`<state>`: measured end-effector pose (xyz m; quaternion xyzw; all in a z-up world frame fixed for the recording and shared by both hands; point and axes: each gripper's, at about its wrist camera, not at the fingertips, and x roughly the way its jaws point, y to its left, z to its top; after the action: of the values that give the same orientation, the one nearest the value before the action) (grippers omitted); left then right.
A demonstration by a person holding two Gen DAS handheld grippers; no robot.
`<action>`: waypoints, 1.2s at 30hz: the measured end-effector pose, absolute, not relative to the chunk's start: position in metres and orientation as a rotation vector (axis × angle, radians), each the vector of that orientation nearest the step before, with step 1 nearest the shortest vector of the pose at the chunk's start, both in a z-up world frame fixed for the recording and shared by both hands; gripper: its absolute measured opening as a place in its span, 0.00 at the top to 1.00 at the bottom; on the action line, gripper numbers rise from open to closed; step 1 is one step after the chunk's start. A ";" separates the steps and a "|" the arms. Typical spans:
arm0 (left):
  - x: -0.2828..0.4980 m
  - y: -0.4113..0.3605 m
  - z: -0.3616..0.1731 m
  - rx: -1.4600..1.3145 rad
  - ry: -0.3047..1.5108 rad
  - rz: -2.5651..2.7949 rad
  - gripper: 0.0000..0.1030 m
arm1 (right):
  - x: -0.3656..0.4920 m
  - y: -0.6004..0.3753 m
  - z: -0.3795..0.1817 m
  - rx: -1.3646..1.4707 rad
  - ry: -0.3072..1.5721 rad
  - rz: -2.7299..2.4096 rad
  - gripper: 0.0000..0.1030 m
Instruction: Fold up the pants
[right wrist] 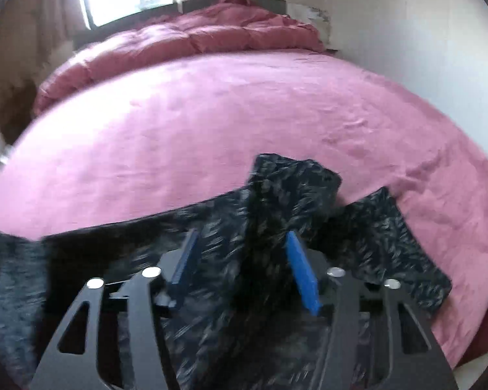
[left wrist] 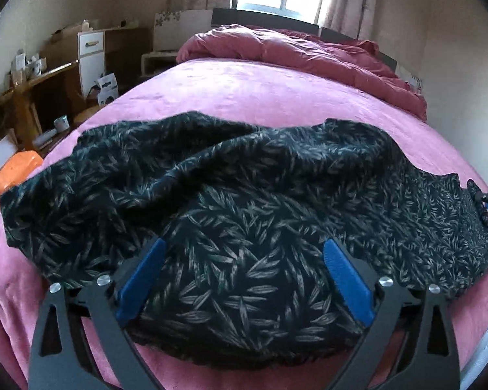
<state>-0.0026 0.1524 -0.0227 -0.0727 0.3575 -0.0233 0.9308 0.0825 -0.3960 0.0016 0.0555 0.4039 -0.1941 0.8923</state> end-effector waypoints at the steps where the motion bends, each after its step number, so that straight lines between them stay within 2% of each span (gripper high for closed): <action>1: -0.005 0.155 -0.022 -0.162 0.725 -0.054 0.06 | 0.086 -0.402 0.000 0.121 0.851 -0.425 0.61; 5: -0.003 0.157 -0.026 -0.183 0.712 -0.067 0.05 | 0.071 -0.438 -0.011 0.330 0.840 -0.408 0.94; 12: -0.010 0.168 -0.033 -0.231 0.685 -0.092 0.05 | -0.004 -0.488 0.015 0.568 0.653 -0.410 0.96; 16: -0.009 0.165 -0.032 -0.227 0.680 -0.093 0.05 | -0.022 -0.516 -0.008 0.685 0.703 -0.417 0.96; 19: -0.010 0.165 -0.032 -0.228 0.682 -0.096 0.05 | -0.031 -0.541 -0.037 0.900 0.743 -0.372 0.96; 22: -0.011 0.167 -0.032 -0.241 0.673 -0.105 0.05 | -0.037 -0.547 -0.045 0.979 0.717 -0.336 0.93; 24: -0.013 0.167 -0.031 -0.245 0.665 -0.103 0.05 | -0.035 -0.550 -0.041 0.977 0.687 -0.320 0.86; 28: -0.016 0.161 -0.023 -0.261 0.624 -0.155 0.05 | -0.019 -0.564 -0.040 0.951 0.682 -0.330 0.86; 31: -0.013 0.153 -0.017 -0.264 0.612 -0.193 0.05 | -0.007 -0.574 -0.041 0.959 0.674 -0.334 0.96; 36: -0.001 0.142 -0.016 -0.237 0.630 -0.187 0.05 | -0.026 -0.574 -0.010 0.848 0.583 -0.362 0.97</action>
<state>-0.0006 0.1419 -0.0158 -0.1159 0.3088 -0.0917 0.9396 -0.0260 -0.5744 -0.0098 0.4031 0.2771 -0.1723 0.8550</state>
